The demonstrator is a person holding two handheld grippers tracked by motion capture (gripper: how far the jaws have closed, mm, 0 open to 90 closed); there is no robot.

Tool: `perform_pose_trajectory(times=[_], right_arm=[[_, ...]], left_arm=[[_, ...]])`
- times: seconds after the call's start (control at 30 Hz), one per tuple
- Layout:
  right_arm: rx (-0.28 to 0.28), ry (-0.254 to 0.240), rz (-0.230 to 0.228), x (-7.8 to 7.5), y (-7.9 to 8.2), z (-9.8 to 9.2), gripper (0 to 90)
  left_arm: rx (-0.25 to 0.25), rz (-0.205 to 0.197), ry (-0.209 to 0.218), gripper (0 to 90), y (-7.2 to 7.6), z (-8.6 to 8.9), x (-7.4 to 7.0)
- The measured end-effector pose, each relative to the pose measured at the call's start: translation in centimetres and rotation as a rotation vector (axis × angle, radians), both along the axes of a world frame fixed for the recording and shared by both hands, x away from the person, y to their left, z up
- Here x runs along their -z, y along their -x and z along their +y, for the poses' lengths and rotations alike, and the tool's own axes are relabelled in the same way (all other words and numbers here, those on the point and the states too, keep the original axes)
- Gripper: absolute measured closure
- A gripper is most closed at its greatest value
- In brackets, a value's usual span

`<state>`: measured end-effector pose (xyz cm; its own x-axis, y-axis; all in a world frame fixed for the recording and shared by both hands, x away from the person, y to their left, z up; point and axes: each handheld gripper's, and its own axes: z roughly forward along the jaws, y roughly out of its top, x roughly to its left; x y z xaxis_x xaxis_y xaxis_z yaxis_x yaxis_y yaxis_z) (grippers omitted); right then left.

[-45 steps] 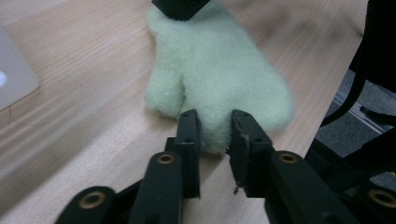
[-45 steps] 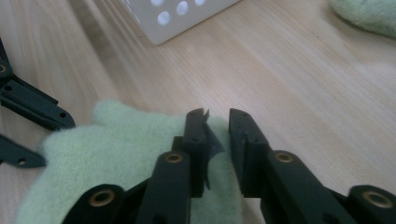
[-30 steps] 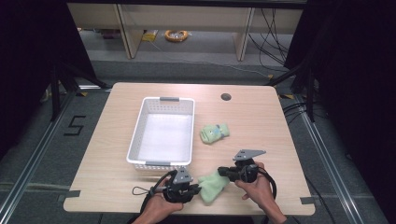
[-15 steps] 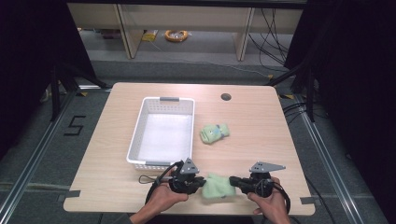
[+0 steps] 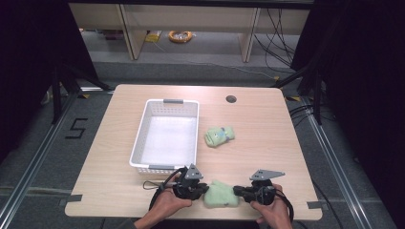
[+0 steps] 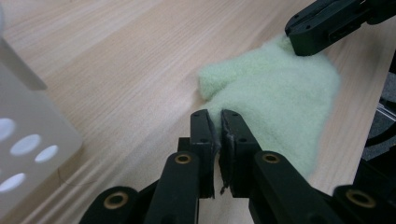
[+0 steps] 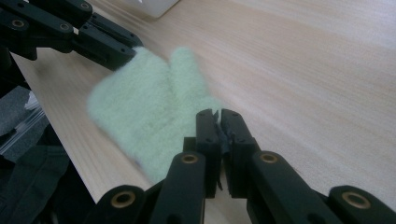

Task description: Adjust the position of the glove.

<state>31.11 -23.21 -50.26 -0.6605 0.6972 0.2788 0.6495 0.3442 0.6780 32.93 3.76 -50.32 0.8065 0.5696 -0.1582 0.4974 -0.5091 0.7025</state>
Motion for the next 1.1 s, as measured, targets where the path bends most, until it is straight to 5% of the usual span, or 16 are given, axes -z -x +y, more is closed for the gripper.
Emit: perform_pose_trajectory(times=[0.5, 0.57, 0.63, 0.8, 1.07, 1.1], right_arm=[[0.025, -0.006, 0.032, 0.1, 0.0, 0.1, 82.4], [0.014, 0.013, -0.006, 0.1, -0.2, -0.1, 76.2], [0.026, 0.002, 0.017, 0.0, -0.1, 0.1, 65.1], [0.015, 0.001, -0.038, -0.7, -0.1, 0.2, 54.5], [0.011, 0.016, -0.141, -2.5, -1.2, -0.1, 48.5], [0.019, 0.013, -0.12, -2.8, -1.3, 0.0, 48.1]], left_arm=[[-0.013, 0.006, -0.004, 82.8, 0.2, 0.3, 0.3], [-0.026, 0.009, -0.002, 81.1, 0.1, 0.4, 0.2], [-0.032, 0.021, 0.005, 76.0, 0.1, 0.8, 0.1], [-0.056, 0.026, 0.029, 64.4, 0.8, 1.7, -0.6], [-0.094, 0.048, 0.067, 39.7, 2.3, 3.4, -1.2], [-0.098, 0.05, 0.073, 38.2, 2.5, 3.7, -1.2]])
